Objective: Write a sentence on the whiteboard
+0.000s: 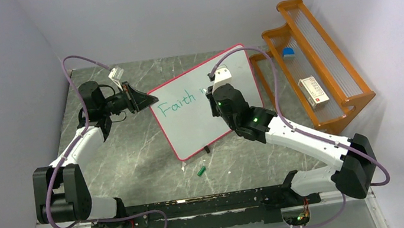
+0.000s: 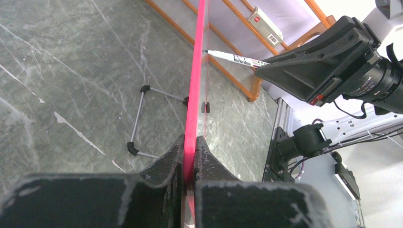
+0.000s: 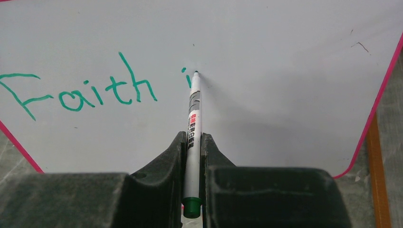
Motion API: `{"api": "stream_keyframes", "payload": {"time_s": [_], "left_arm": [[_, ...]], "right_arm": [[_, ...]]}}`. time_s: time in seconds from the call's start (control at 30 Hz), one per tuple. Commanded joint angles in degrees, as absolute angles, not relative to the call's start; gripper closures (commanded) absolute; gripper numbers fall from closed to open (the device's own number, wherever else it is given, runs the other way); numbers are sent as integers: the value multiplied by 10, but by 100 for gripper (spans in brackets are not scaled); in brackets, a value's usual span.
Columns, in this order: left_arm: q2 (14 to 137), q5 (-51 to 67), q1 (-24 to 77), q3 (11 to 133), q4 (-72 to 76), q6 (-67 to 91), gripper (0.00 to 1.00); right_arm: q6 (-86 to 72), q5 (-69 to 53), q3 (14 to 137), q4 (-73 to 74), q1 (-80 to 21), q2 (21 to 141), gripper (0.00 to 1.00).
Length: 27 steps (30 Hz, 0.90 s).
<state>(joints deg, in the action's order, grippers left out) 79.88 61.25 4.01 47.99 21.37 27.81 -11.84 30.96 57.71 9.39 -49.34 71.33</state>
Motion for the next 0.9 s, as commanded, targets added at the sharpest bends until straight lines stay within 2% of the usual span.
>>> {"api": "stream_keyframes", "payload": {"time_s": [0.0,0.87], "left_arm": [[816,607,54,475,162,243,95],[816,609,54,474,164,245,95]], "right_arm": [[-125,305,576,92,-486,720,100],[-138,301,555,115,-484,703,100]]}}
